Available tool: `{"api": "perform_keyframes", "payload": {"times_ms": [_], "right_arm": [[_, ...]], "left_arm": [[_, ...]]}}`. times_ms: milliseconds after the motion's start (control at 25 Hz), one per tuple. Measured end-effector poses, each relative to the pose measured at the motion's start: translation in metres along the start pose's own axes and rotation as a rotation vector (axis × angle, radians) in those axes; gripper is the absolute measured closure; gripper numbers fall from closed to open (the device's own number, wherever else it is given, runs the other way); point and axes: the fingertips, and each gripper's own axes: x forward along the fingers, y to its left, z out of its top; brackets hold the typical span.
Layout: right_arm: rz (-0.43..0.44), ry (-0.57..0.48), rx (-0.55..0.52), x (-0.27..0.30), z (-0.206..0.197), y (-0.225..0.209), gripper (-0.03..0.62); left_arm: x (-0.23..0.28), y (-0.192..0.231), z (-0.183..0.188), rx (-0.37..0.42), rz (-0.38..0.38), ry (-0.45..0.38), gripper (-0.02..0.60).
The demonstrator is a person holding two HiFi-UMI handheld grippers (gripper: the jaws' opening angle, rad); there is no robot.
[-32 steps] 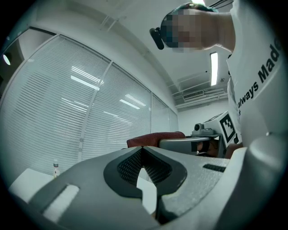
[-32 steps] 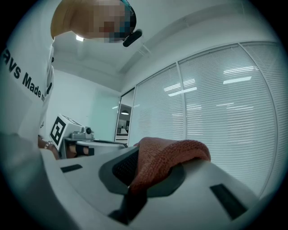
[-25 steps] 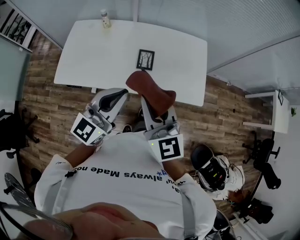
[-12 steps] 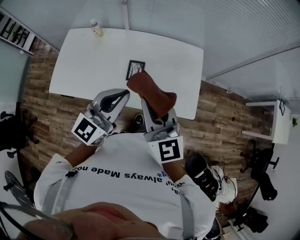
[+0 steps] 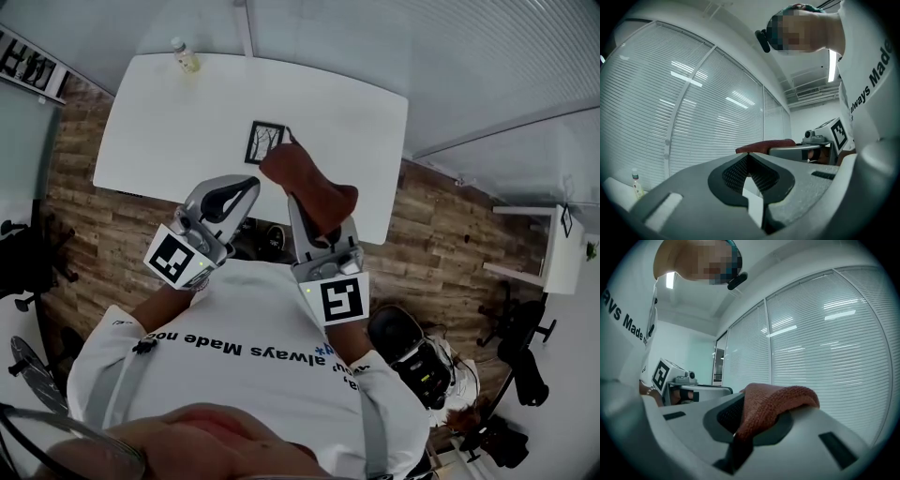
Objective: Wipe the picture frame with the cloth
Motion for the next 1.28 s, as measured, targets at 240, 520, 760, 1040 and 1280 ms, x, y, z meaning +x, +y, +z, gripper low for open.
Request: {"api": "perform_keyframes", "payload": {"times_ms": [240,520,760,1040,1280], "right_arm": [[0.004,-0.007,-0.01,0.028,0.003,0.003,0.563],[0.022,-0.004,-0.027,0.085,0.013,0.007,0.563],[0.03,-0.01,-0.043,0.14,0.017,0.025,0.563],[-0.001,0.015,-0.042,0.188,0.013,0.026,0.563],[-0.018,0.027,-0.047,0.178,0.01,0.017,0.563]], "left_arm": [[-0.003,0.026,-0.002,-0.003,0.008,0.002,0.58],[-0.009,0.08,0.01,0.002,0.022,-0.02,0.58],[-0.027,0.134,0.011,-0.002,0.026,-0.03,0.58],[-0.024,0.181,0.006,-0.055,-0.001,-0.008,0.58],[-0.016,0.172,0.001,-0.025,-0.032,-0.009,0.58]]}}
